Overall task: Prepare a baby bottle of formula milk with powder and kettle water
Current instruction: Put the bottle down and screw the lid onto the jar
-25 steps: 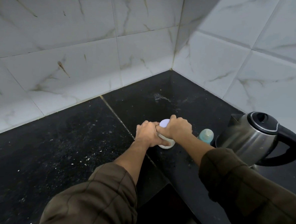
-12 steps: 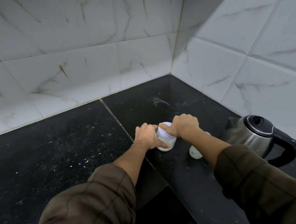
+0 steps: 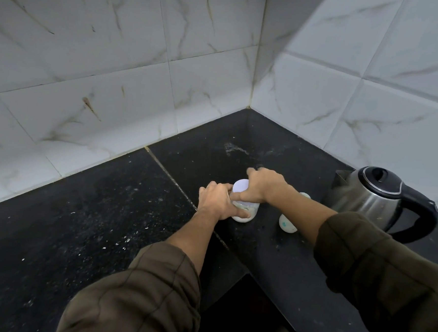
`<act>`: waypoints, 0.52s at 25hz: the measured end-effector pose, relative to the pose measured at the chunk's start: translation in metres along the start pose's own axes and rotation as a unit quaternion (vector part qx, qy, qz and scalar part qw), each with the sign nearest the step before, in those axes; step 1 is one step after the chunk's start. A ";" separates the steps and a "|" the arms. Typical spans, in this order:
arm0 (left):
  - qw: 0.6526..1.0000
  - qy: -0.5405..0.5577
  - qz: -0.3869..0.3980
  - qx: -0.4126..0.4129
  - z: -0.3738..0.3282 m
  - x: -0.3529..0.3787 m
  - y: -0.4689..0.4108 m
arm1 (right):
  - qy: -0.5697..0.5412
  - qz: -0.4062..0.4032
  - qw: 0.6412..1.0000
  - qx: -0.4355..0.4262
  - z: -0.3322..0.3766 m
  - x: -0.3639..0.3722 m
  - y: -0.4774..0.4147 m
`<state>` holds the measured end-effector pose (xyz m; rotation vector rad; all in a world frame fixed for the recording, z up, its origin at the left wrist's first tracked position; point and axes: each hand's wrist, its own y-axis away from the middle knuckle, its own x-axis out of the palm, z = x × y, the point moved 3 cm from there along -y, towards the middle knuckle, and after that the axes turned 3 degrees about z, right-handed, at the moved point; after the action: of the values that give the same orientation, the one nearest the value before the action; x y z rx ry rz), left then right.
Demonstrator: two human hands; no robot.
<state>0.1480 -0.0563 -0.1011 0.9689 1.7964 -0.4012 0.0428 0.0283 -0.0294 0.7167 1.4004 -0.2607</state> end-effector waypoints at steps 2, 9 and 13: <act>1.000 0.002 -0.001 -0.001 0.000 0.000 0.000 | -0.007 0.017 1.000 -0.013 0.002 0.001 -0.001; 1.000 -0.014 0.007 0.000 -0.001 -0.001 -0.001 | 0.016 0.004 1.000 0.005 0.004 0.002 -0.002; 1.000 -0.012 -0.001 -0.001 -0.002 0.002 0.000 | -0.037 -0.010 0.999 0.002 0.006 0.003 0.001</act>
<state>0.1467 -0.0546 -0.1018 0.9573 1.7759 -0.4096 0.0484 0.0264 -0.0315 0.6893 1.3384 -0.3022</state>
